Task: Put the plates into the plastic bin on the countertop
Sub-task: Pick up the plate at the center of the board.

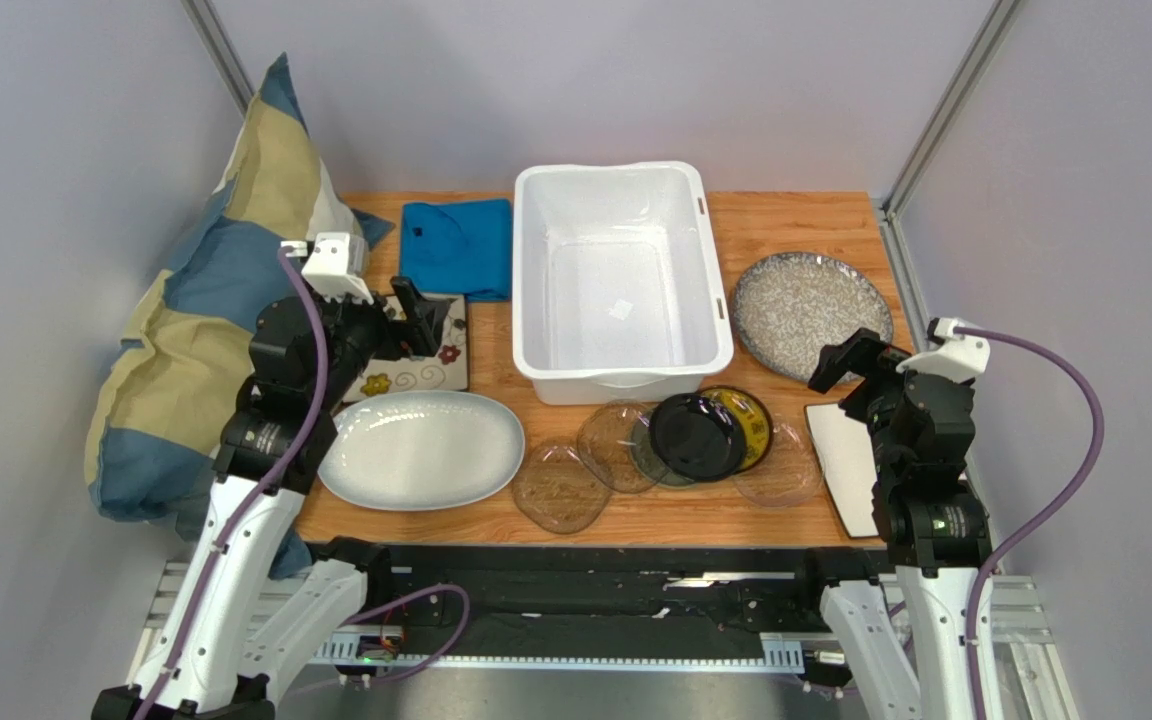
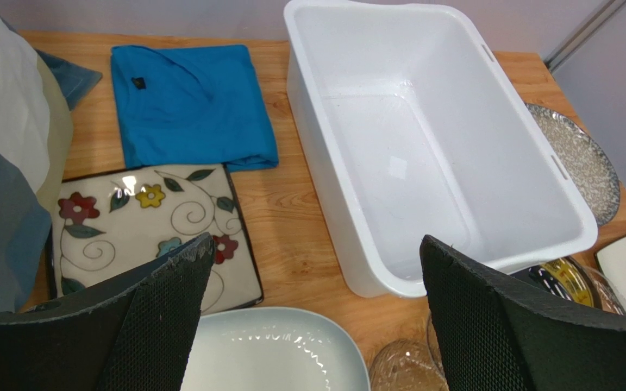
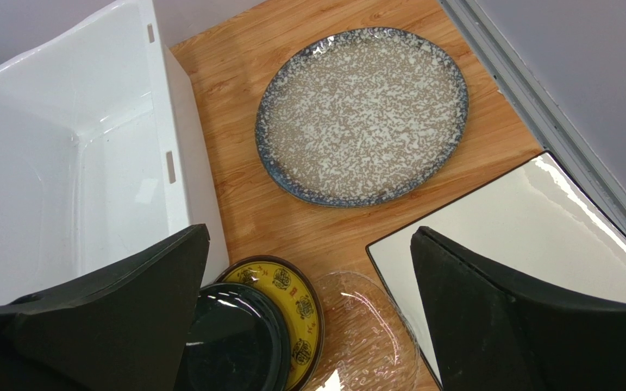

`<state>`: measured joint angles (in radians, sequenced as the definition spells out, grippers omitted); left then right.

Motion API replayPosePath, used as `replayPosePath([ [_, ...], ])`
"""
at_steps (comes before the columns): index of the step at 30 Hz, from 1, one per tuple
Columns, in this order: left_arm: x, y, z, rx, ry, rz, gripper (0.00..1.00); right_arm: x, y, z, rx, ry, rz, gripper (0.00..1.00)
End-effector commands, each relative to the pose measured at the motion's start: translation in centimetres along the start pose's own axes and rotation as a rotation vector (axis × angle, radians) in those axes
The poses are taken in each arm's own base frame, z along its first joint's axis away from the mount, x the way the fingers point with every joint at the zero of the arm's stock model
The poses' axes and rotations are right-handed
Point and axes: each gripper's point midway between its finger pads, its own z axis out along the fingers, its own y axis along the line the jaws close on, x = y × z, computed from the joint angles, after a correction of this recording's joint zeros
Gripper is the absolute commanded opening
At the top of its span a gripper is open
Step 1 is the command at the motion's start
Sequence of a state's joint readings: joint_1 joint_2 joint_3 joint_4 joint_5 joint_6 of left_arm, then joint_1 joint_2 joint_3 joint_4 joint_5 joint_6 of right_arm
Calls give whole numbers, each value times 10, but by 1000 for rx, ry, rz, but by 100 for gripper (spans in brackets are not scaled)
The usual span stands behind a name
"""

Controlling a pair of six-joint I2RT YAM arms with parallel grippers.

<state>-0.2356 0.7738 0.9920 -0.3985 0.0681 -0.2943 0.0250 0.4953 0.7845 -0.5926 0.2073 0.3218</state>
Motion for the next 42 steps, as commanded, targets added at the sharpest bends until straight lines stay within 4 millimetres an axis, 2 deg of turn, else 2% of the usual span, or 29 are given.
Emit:
replayPosePath([
  [1,-33,-4,-12,1,-128,-4,99,-1,5,0,-20,-1,23,100],
  [4,-33,-2,-15,-11,-139,4,99,6,10,3,-46,17,44,99],
  [7,-29,-5,-14,13,-127,29,99,25,25,9,-125,86,79,95],
  [9,-25,-5,-12,21,-115,49,99,40,42,14,-216,147,95,88],
  [11,-22,2,-11,-14,-109,46,99,70,47,22,-246,249,115,82],
  [15,-20,7,-10,-45,-94,44,99,103,46,30,-241,362,120,82],
  [18,-18,13,-10,-74,-88,41,99,117,44,35,-236,399,109,82],
  [23,-15,13,-8,-75,-76,38,99,143,54,37,-281,480,100,80],
  [29,-15,18,-10,-106,-73,27,99,170,53,45,-256,569,109,76],
  [33,-15,22,-11,-129,-75,21,99,179,56,49,-250,590,113,76],
  [42,-13,23,-10,-133,-68,9,99,212,48,49,-213,691,95,76],
])
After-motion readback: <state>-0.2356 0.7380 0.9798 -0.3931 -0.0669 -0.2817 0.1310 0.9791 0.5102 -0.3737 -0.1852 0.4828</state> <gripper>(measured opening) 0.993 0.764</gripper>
